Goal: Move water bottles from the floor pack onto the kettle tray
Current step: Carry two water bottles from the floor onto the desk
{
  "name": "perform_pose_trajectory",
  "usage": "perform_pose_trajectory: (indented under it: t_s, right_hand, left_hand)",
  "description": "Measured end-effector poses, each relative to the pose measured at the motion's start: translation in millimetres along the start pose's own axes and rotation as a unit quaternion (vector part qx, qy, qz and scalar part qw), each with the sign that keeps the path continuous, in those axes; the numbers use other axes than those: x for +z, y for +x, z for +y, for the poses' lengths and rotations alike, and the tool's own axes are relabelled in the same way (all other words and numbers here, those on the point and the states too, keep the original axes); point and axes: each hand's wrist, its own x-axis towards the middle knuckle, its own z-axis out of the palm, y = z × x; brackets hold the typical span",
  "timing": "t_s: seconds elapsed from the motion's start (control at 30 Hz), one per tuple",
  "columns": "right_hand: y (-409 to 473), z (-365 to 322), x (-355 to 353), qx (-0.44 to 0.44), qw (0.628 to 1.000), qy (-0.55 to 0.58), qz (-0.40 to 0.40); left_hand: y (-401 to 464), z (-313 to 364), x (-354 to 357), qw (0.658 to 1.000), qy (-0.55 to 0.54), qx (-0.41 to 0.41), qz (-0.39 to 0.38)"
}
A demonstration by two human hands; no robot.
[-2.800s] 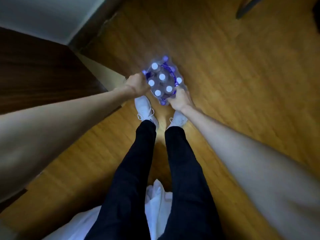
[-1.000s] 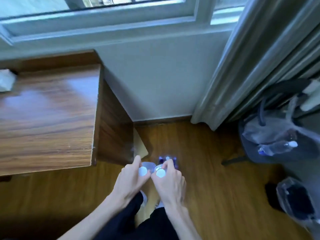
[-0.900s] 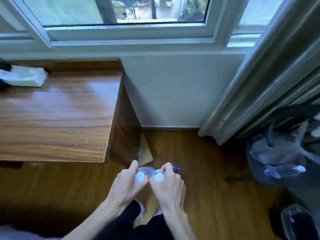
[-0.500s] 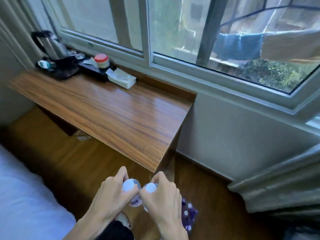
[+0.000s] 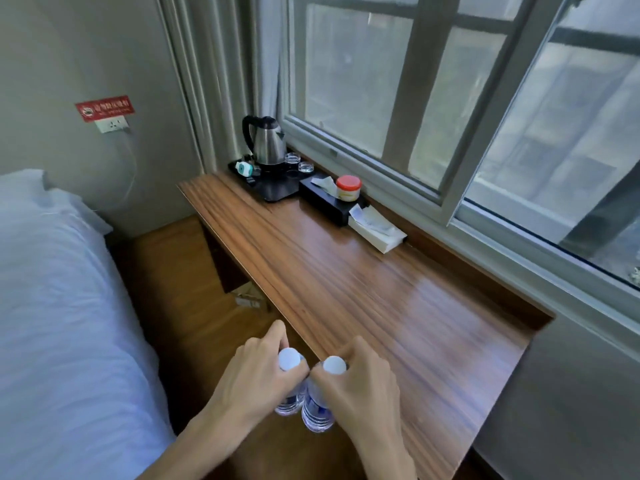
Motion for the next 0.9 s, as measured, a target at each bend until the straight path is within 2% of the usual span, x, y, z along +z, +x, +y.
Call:
perform_pose_trajectory:
  t_s: [0.27, 0.6, 0.77, 0.9]
  right_hand:
    - [98.6, -59.4, 28.8, -0.028, 0.999, 0.014, 0.033]
    - [231.8, -123.7, 50.5, -0.041, 0.999, 0.016, 0.01]
    - [291.4, -156.1, 68.6, -0.004, 1.0, 0.023, 0.013]
    - [352.3, -187.2, 94.2, 0.05, 0.996, 0.042, 0.054]
  left_hand:
    - [110.0, -27.3, -35.2, 0.999, 0.02, -0.001, 0.032]
    - [251.2, -63.0, -54.2, 0.999, 0.001, -0.028, 0.028]
    - [321.9, -79.9, -71.0, 1.0, 0.011, -0.029, -0.001]
    - [403.2, -97.0, -84.2, 0.999, 0.007, 0.005, -0.034]
